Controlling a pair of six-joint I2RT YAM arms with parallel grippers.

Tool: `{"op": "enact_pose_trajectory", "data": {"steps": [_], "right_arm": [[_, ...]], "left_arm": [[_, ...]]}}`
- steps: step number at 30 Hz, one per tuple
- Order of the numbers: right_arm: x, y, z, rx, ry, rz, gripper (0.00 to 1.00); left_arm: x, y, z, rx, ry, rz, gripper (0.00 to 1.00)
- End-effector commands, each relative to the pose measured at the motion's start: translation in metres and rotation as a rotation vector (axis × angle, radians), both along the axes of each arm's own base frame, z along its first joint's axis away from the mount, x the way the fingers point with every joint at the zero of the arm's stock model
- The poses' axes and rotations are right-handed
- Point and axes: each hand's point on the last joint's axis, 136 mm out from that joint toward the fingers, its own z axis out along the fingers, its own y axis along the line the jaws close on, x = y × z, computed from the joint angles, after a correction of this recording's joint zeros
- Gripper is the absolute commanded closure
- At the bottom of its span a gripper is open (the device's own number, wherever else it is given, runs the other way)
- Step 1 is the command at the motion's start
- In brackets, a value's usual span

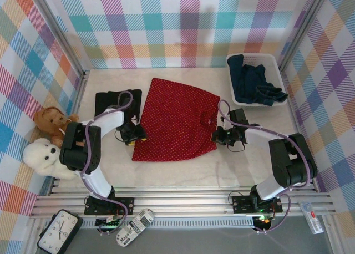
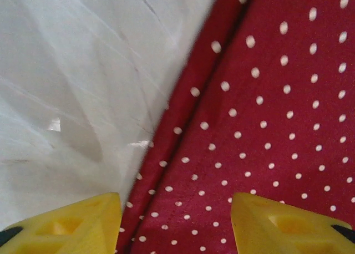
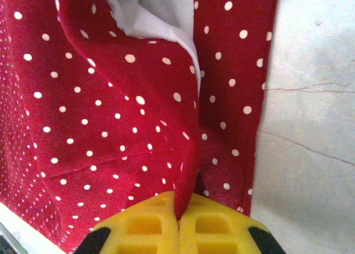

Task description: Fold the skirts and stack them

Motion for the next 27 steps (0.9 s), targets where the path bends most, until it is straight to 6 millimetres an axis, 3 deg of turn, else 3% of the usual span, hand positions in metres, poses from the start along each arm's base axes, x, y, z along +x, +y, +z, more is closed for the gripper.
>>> {"op": "enact_pose_trajectory", "data": {"steps": [1,6,10,12,18,24,27], "right_arm": [[-0.003,0.003,-0.004,0.008,0.014,0.007,0.97],[-0.005,0.001,-0.006,0.002,0.017,0.005,0.97],[-0.005,-0.001,-0.007,-0.009,0.019,0.000,0.98],[-0.004,-0.002,-0.007,-0.015,0.015,-0.006,0.98],[-0.003,-0.004,-0.007,-0.030,0.012,-0.014,0.99],[-0.002,0.004,0.005,0.032,-0.045,0.013,1.00],[-0.006,0.016,0.005,0.100,-0.043,0.071,1.00]], "left_arm": [[-0.002,0.001,-0.006,0.057,0.040,-0.051,0.53],[-0.004,0.009,-0.013,0.147,0.071,-0.072,0.62],[-0.001,0.010,-0.007,0.151,0.052,-0.070,0.89],[0.002,0.010,0.002,0.151,0.022,-0.067,0.95],[0.010,0.016,0.026,0.182,-0.036,-0.061,1.00],[0.011,0.049,0.055,0.239,-0.113,0.098,1.00],[0.005,0.051,0.046,0.175,-0.126,0.178,1.00]]}}
